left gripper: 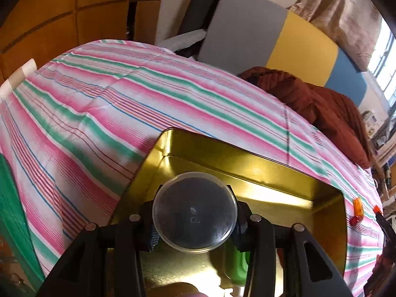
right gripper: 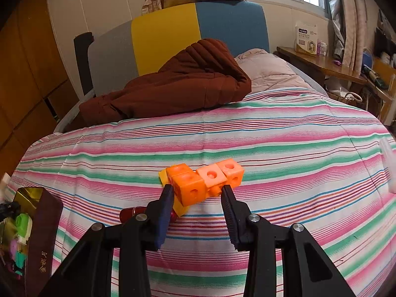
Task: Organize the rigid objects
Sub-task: 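Carry the orange blocks with the right gripper into the gold tray and release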
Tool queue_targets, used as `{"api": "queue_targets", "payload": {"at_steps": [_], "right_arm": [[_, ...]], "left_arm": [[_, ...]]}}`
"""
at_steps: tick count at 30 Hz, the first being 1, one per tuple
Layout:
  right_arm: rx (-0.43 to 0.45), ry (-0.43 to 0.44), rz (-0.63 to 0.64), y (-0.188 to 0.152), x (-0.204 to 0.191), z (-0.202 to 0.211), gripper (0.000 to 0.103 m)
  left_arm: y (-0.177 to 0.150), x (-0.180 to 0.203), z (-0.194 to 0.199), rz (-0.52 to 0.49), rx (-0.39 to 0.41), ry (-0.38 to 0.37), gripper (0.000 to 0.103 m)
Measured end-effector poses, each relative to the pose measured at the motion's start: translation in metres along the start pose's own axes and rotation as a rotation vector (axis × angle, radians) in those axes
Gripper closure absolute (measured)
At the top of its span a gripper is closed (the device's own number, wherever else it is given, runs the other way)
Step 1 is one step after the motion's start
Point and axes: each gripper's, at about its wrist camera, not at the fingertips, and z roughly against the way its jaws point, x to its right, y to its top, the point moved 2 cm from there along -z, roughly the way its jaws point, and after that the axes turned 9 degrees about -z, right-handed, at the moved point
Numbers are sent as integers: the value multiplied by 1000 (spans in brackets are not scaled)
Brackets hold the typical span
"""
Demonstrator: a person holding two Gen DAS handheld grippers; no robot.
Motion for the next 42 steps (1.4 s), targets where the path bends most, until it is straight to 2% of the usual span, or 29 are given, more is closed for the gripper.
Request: {"api": "queue_targets", "payload": {"at_steps": [3, 6, 13, 19, 26, 36, 42], "right_arm": [[-2, -1, 2, 0, 0, -1, 63], [-5, -1, 5, 0, 0, -2, 63], [-2, -4, 12, 0, 0, -2, 63], [4, -5, 15, 0, -1, 0, 63], [3, -1, 20, 0, -3, 2, 63], [-6, 61, 106, -11, -42, 23, 63], [-56, 130, 185, -32, -87, 38, 63]], "left_arm": [[-1, -3, -1, 16, -6, 6, 58], [-5, -4, 8, 15, 16, 3, 54], [-22, -1, 31, 28, 66, 1, 54], [-53, 16, 61, 21, 124, -51, 54], [-95, 36, 78, -5, 103, -125, 54], [-123, 61, 90, -86, 87, -174, 54], [-133, 72, 103, -136, 113, -185, 54]]}}
